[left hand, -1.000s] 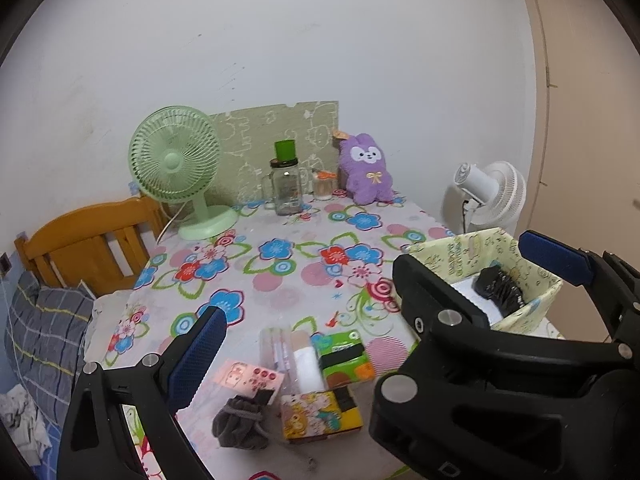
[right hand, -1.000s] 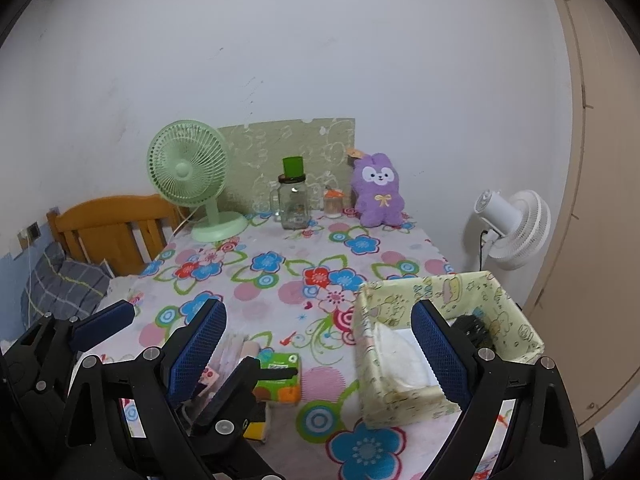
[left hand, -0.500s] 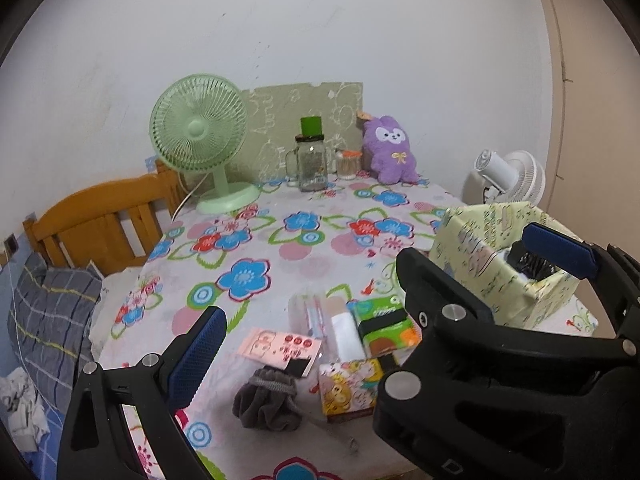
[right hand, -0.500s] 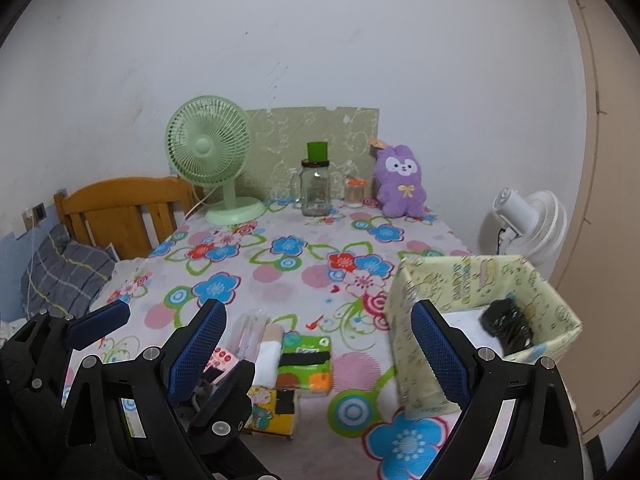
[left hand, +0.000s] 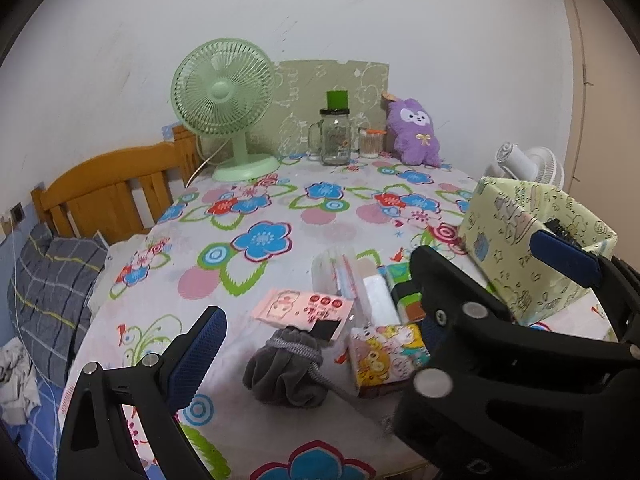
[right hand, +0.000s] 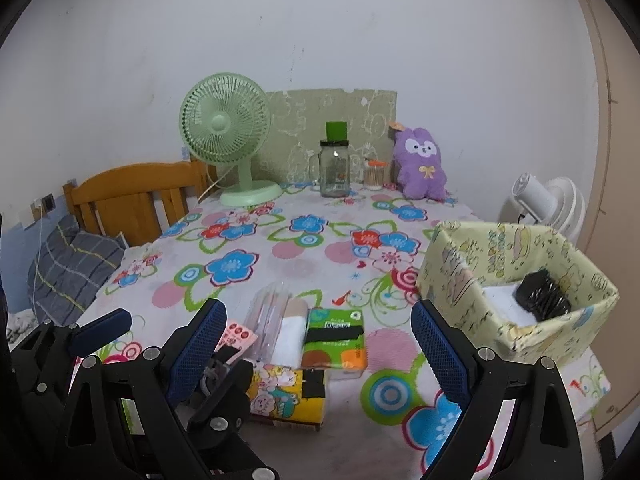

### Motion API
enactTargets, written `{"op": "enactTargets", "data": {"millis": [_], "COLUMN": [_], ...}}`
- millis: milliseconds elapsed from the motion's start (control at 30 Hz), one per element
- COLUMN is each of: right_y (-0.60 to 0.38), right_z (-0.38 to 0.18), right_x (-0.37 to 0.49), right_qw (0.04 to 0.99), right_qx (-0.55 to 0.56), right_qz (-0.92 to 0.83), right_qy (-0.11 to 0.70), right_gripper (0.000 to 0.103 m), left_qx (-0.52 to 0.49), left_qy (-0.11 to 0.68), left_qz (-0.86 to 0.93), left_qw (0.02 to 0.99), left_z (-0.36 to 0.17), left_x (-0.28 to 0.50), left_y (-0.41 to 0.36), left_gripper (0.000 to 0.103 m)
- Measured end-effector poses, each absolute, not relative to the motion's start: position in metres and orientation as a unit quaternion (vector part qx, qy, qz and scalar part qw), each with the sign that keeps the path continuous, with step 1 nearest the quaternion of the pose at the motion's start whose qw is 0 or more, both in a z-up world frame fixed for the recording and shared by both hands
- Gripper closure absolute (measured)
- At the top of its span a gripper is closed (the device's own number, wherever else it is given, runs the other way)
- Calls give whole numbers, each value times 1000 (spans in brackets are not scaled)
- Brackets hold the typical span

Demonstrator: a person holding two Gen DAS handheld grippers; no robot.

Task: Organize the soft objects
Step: 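Withdraw both grippers from the box back over the remaining items, then grasp the grey drawstring pouch with the left gripper while the right grasps the yellow cartoon tissue pack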

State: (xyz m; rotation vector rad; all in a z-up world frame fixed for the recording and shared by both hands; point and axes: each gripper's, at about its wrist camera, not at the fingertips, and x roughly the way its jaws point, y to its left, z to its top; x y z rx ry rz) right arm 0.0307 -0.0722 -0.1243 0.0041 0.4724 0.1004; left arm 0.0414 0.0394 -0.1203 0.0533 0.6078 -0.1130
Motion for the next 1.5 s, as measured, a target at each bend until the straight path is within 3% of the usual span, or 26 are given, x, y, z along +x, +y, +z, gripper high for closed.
{"op": "enactTargets", "data": {"millis": [400, 900, 1133, 1500], "right_y": [-66, -63, -58, -46], "right_z": [-156, -172, -176, -189], "right_x": [46, 61, 65, 74], "right_qw": [960, 950, 945, 930], "right_qx": [1, 13, 18, 1], "right_qz": [48, 47, 53, 45], "right_qy": [274, 308, 322, 364], "right_gripper": [8, 8, 8, 7], "left_qx": [0, -17, -23, 12], "left_qy": [341, 368, 378, 378], "left_qz": [-35, -14, -21, -23], "left_qw": [939, 930, 925, 925], "left_z": [-153, -169, -173, -178], "left_x": [55, 66, 66, 67], "left_y": [59, 74, 77, 71], "left_gripper": [5, 29, 46, 48]}}
